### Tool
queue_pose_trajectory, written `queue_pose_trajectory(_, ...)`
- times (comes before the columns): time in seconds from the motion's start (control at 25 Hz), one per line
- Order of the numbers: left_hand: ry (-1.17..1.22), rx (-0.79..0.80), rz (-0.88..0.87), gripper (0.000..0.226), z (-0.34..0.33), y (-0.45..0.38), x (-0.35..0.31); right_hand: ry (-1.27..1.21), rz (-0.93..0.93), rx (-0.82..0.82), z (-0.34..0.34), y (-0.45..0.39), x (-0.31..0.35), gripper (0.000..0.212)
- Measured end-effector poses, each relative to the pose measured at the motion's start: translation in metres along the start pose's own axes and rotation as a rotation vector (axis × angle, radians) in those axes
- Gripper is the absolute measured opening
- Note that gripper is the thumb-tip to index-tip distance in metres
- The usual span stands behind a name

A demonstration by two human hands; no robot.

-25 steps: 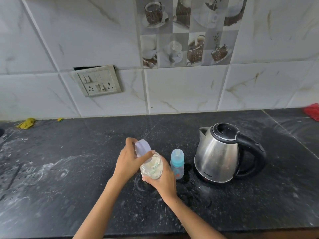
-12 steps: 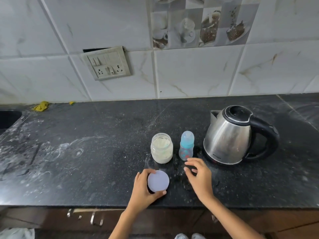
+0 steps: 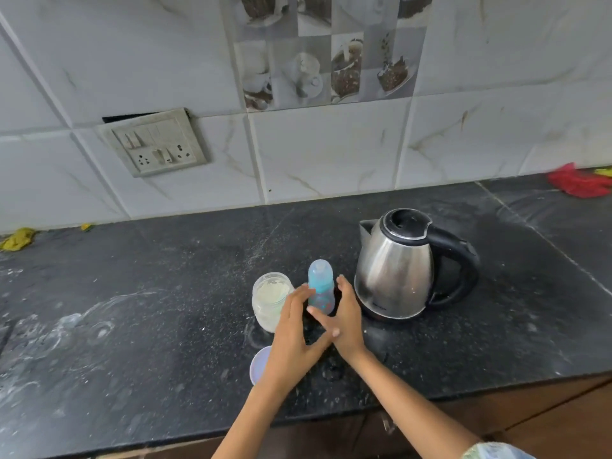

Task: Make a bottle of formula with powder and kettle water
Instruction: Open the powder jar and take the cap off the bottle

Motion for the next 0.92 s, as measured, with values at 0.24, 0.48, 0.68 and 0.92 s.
queue_pose_trajectory(0.24,0.008,0.081,0.088,0.075,-0.024,-0.041,-0.004,-0.129,0.015,0.080,0.014,-0.023,0.000,0.045)
queue_pose_trajectory(0.48,0.421,0.379,0.244,0.069,-0.006,-0.078,-0.005,-0.360,-0.307,0.484,0.052,-0.029,0.007,0.038)
queue_pose_trajectory(0.68,0.373,0.393,0.217,0.059,-0.008,-0.090,-0.015,-0.374,-0.283,0.510,0.058,-0.028,0.025,0.043)
queue_pose_trajectory(0.92,-0.044,-0.186,0.127,0.062,-0.030,-0.069,-0.026,0.211,0.056,-0.040,0.041,-0.019,0.043,0.063)
Point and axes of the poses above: each hand's wrist, its own y-axis away from the middle knuckle, its own z-axis out of the back of the hand, x = y × z, the point moved 2 cm from there along -y, towards the middle knuckle, and after that the axes turned 13 degrees about -x, right-handed, at the moved point
